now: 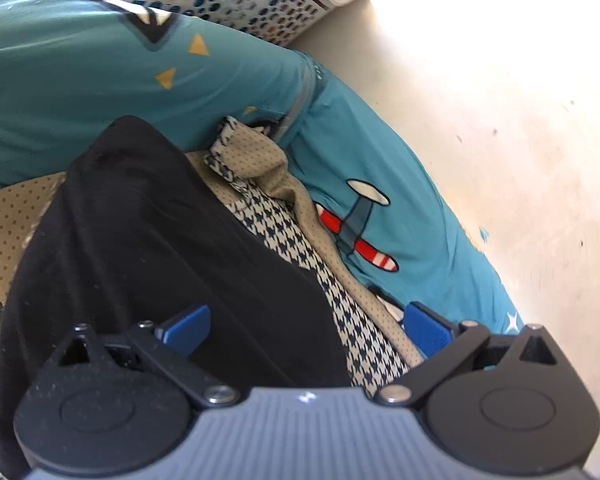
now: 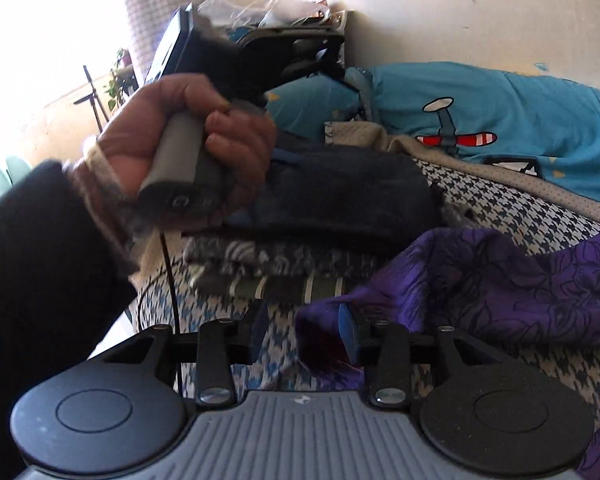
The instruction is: Fold clothes
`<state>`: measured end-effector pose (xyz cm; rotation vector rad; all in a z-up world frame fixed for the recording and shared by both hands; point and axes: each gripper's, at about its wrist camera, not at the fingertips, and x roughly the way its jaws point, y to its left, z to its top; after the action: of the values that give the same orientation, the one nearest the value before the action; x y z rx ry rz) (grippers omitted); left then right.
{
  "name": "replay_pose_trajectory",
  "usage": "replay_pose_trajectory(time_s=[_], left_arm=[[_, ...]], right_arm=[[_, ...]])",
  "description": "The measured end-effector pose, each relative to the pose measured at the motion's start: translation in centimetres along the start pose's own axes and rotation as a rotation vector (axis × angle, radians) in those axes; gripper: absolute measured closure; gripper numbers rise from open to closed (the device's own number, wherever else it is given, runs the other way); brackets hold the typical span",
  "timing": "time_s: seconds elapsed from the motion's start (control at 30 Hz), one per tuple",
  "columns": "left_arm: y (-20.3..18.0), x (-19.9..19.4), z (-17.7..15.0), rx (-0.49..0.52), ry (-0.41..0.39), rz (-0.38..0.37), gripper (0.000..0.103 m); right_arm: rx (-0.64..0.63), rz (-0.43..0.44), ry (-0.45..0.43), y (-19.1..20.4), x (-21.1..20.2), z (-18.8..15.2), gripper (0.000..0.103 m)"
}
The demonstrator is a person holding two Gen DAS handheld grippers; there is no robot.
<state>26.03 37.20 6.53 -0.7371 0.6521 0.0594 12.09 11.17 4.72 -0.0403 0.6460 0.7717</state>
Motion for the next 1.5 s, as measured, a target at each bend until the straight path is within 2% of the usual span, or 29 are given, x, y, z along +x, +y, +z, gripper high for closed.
replay_pose_trajectory(time_s=[0.2, 0.33, 0.43, 0.53, 0.67, 0.77, 0.8, 0.83, 0.87, 0.9, 0.97, 1.07, 1.2, 1.33, 1.43, 1.5], left_arm=[[-1.1, 0.3, -1.0, 0.044, 0.018, -0.011, 0.000], [-1.1, 0.3, -1.0, 0.048, 0.019, -0.007, 0.000], [-0.9, 0.2, -0.9, 0.043, 0.017, -0.004, 0.000], [-0.9, 0.2, -0.9, 0.045, 0.020, -0.006, 0.000], [-1.2, 0.2, -1.0, 0.064, 0.018, -0.001, 0.000], [-1.5, 0.2, -1.2, 0.088, 0.017, -0.004, 0.000], [-1.7, 0.2, -1.2, 0.096, 0.016, -0.006, 0.000], [-1.8, 0.1, -1.3, 0.105, 0.016, -0.008, 0.000], [-2.0, 0.1, -1.4, 0.115, 0.013, -0.007, 0.000], [-2.2, 0.1, -1.4, 0.126, 0.011, -0.006, 0.000], [-2.6, -0.1, -1.5, 0.152, -0.002, 0.008, 0.000], [-3.2, -0.6, -1.5, 0.189, -0.039, 0.042, 0.000], [-3.5, -1.9, -1.1, 0.207, -0.114, 0.077, 0.000], [-3.6, -2.9, -0.5, 0.225, -0.160, 0.098, 0.000], [-3.6, -3.5, -0.1, 0.242, -0.193, 0.131, 0.000], [-3.6, -3.7, 0.1, 0.247, -0.207, 0.142, 0.000]], right_arm=[[0.013, -0.052, -0.007, -1.0, -0.4, 0.3, 0.062], [0.064, -0.106, -0.013, -1.9, -0.2, -0.1, 0.046], [0.094, -0.137, 0.002, -2.7, 0.3, -0.8, 0.045], [0.138, -0.141, 0.026, -3.5, 0.9, -1.5, 0.042], [0.221, -0.132, 0.040, -4.6, 1.6, -2.3, 0.033], [0.284, -0.100, 0.032, -5.5, 2.2, -2.9, 0.034], [0.301, -0.089, 0.027, -5.7, 2.4, -3.1, 0.034], [0.312, -0.086, 0.025, -5.8, 2.5, -3.1, 0.042], [0.319, -0.082, 0.023, -5.8, 2.6, -3.1, 0.054], [0.312, -0.080, 0.020, -5.7, 2.7, -3.0, 0.060], [0.299, -0.075, 0.011, -5.5, 2.9, -2.8, 0.089], [0.273, -0.080, -0.036, -5.0, 2.6, -1.9, 0.095], [0.227, -0.045, -0.125, -4.0, 2.1, 0.0, 0.096], [0.202, 0.004, -0.195, -3.0, 3.3, 2.3, 0.096], [0.191, 0.032, -0.212, -2.6, 5.2, 3.3, 0.095], [0.190, 0.053, -0.195, -2.6, 6.6, 3.4, 0.092]])
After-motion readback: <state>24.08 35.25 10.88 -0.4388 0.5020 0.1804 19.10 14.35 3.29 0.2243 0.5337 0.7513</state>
